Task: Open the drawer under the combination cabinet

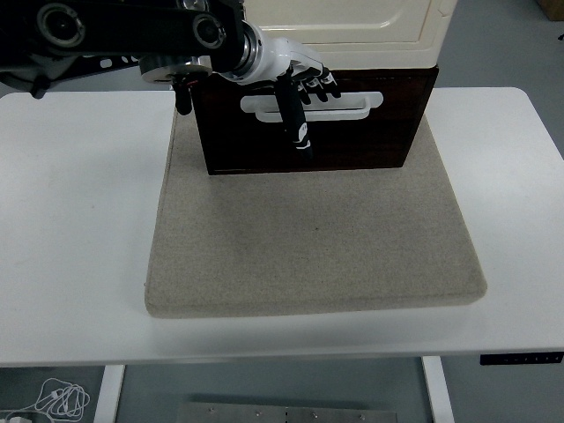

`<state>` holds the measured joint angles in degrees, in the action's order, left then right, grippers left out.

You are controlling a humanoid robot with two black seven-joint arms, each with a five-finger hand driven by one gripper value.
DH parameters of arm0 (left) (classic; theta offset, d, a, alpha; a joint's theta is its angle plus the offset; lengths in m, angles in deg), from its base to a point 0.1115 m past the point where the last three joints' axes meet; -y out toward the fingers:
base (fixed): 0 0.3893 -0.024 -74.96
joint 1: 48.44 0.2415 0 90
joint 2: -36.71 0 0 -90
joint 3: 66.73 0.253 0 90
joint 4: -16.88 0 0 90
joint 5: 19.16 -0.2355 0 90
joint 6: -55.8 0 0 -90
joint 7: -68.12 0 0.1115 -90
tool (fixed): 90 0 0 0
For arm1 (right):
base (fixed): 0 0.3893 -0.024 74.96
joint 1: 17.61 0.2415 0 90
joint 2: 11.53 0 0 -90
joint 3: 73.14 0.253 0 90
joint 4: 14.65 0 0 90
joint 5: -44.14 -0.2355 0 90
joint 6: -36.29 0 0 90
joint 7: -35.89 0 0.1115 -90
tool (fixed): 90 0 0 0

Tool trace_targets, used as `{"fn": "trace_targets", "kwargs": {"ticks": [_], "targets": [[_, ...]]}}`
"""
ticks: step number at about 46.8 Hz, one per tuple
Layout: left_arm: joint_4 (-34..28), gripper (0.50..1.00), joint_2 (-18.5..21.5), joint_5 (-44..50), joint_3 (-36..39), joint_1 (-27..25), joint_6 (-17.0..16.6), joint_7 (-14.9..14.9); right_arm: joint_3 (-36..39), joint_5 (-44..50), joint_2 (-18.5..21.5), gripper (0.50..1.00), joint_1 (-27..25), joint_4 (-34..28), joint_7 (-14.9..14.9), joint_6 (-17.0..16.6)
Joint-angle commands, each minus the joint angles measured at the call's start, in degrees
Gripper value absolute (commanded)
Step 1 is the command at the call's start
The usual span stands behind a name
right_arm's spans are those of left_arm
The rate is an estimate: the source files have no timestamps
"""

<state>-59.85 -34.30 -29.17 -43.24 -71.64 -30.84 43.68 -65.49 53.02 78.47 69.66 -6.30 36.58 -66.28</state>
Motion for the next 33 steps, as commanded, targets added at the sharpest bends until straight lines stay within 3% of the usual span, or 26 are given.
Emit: {"fn": "trace_targets", "kwargs": {"ticks": [1, 33], "targets": [[0.2, 1.000, 0.0, 0.0, 0.0, 0.1, 0.0, 0.0, 0.0, 0.0, 0.0, 0.926, 0.0, 0.0, 0.0, 0.0], [2.3, 1.000, -0.2, 0.0, 0.0, 1.3, 0.0, 0.0, 0.0, 0.0, 0.0, 0.926, 0.0, 0.0, -0.1, 0.0]]}}
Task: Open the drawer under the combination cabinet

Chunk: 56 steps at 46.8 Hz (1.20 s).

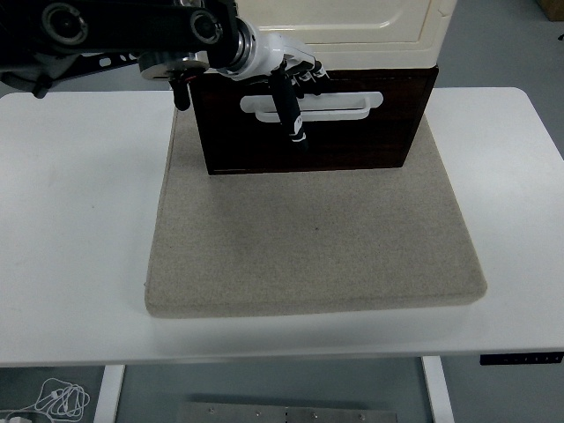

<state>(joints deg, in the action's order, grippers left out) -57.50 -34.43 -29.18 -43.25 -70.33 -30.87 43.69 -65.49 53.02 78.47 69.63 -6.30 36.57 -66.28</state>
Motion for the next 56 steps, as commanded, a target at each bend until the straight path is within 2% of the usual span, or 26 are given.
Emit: {"fn": "trace_targets", "kwargs": {"ticks": [1, 39, 56], "targets": [[-0.1, 1.000, 0.0, 0.0, 0.0, 0.0, 0.0, 0.0, 0.0, 0.0, 0.0, 0.926, 0.0, 0.0, -0.1, 0.0], [-0.3, 1.000, -0.2, 0.0, 0.1, 0.1, 0.5, -0.1, 0.0, 0.0, 0.0, 0.926, 0.0, 0.0, 0.0, 0.0], [-0.1, 1.000, -1.1, -0.3, 0.1, 1.7, 0.4, -0.1, 0.0, 0.0, 0.0, 0.926, 0.0, 0.0, 0.0, 0.0]]}}
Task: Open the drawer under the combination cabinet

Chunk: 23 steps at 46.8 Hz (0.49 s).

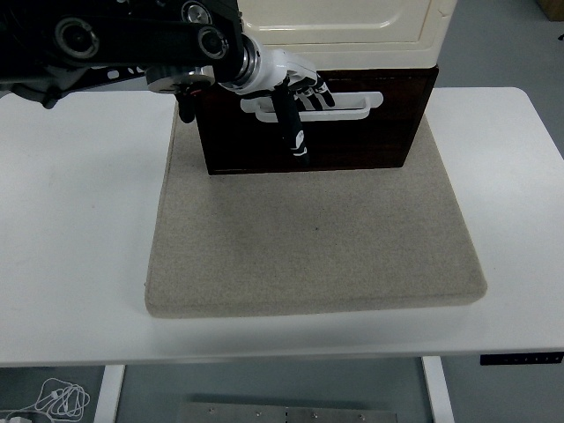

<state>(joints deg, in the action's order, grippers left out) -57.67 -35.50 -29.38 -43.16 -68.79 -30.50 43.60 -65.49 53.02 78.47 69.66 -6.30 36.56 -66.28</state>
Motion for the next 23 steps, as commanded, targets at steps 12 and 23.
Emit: {"fn": "trace_targets", "kwargs": {"ticks": [12, 23], "targets": [[0.1, 1.000, 0.0, -0.3, 0.0, 0.6, 0.0, 0.0, 0.0, 0.0, 0.0, 0.926, 0.0, 0.0, 0.0, 0.0], [0.0, 1.000, 0.0, -0.4, 0.0, 0.8, 0.2, 0.1, 0.0, 0.0, 0.0, 0.926, 0.0, 0.0, 0.0, 0.0]]}}
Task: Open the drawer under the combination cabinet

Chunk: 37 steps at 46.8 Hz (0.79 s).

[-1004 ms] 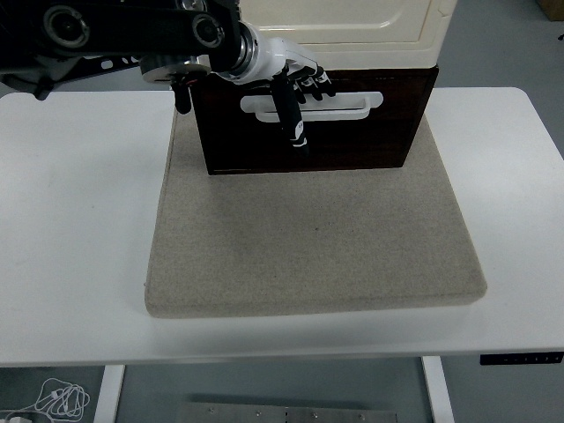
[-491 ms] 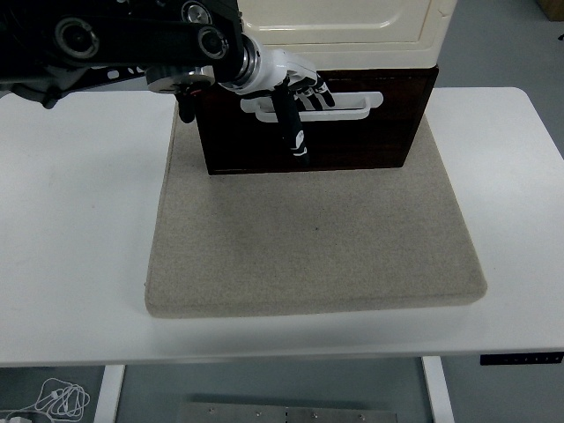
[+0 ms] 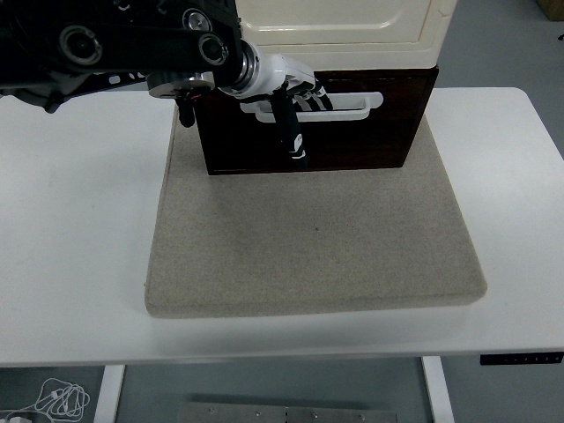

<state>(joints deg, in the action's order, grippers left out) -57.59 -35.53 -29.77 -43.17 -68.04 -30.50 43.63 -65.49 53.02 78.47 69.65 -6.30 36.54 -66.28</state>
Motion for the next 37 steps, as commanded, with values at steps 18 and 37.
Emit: {"fn": "trace_targets", "kwargs": {"ticks": [18, 37], "targets": [[-0.5, 1.000, 0.0, 0.0, -0.4, -0.4, 1.3, 0.3, 0.0, 0.0, 0.0, 0.926, 0.0, 0.0, 0.1, 0.0], [-0.8, 1.000, -0.1, 0.0, -0.6, -1.2, 5.2, 0.1, 0.0, 0.0, 0.0, 0.926, 0.0, 0.0, 0.1, 0.0]]}}
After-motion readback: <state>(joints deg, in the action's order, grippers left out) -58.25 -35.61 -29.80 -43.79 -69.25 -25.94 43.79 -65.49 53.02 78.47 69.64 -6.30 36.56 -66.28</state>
